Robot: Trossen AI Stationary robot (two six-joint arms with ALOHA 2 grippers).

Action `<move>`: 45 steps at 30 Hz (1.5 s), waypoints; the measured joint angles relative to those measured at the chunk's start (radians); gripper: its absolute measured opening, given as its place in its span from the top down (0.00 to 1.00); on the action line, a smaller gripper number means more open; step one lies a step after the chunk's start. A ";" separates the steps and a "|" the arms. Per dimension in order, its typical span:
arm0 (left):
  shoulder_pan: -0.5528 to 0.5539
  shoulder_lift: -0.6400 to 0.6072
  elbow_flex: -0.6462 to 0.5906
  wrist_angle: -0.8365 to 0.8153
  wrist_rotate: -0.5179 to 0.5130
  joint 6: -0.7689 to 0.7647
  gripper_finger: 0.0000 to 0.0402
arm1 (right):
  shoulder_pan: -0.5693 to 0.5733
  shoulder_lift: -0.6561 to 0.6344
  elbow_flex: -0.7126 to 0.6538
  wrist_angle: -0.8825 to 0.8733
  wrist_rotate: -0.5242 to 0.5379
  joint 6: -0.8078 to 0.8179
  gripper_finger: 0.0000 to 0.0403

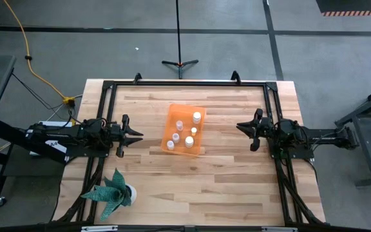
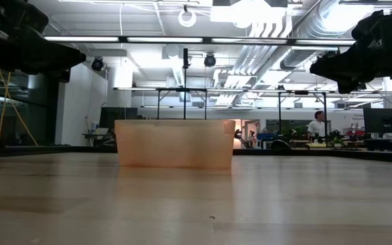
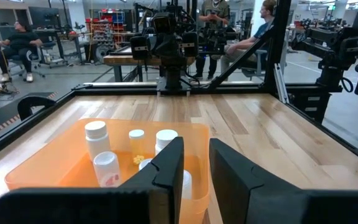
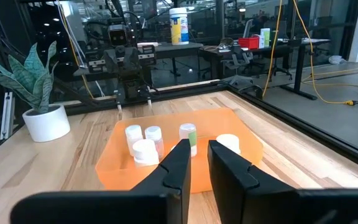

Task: Pick and place pill bottles into a basket
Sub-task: Return to Home Position

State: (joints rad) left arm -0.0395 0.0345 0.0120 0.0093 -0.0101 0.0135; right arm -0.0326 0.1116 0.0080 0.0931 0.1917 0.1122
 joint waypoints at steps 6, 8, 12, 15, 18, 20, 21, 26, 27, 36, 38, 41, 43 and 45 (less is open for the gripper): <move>0.000 0.000 0.000 0.000 0.000 0.000 0.72 | 0.000 0.000 0.000 0.000 0.000 0.000 0.89; 0.000 0.000 0.000 0.000 0.000 0.000 0.72 | 0.000 0.000 0.000 0.000 0.000 0.000 0.89; 0.000 0.000 0.000 0.000 0.000 0.000 0.72 | 0.000 0.000 0.000 0.000 0.000 0.000 0.90; 0.000 0.000 0.000 0.000 0.000 0.000 0.72 | 0.000 0.000 0.000 0.000 0.000 0.000 0.89; 0.000 0.000 0.000 0.000 0.000 0.000 0.72 | 0.000 0.000 0.000 0.000 0.000 0.000 0.88; 0.000 0.000 0.000 0.000 0.000 0.000 0.72 | 0.000 0.000 0.000 0.000 0.000 0.000 0.88; 0.000 0.000 0.000 0.000 0.000 0.000 0.72 | 0.000 0.000 0.000 0.000 0.000 0.000 0.88; 0.000 0.000 0.000 0.000 0.000 0.000 0.72 | 0.000 0.000 0.000 0.000 0.000 0.000 0.90; 0.000 0.000 0.000 0.000 0.000 0.000 0.72 | 0.000 0.000 0.000 0.000 0.000 0.000 0.90; 0.000 0.000 0.000 0.000 0.000 0.000 0.72 | 0.000 0.000 0.000 0.000 0.000 0.000 0.88; 0.000 0.000 0.000 0.000 0.000 0.000 0.72 | 0.000 0.000 0.000 0.000 0.000 0.000 0.88; 0.000 0.000 0.000 0.000 0.000 0.000 0.72 | 0.000 0.000 0.000 0.000 0.000 0.000 0.89; 0.000 0.000 0.000 0.000 0.000 0.000 0.72 | 0.000 0.000 0.000 0.000 0.000 0.000 0.90; 0.000 0.000 0.000 0.000 0.000 0.000 0.72 | 0.000 0.000 0.000 0.000 0.000 0.000 0.90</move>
State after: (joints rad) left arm -0.0395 0.0346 0.0120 0.0092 -0.0105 0.0135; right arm -0.0326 0.1116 0.0080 0.0931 0.1917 0.1120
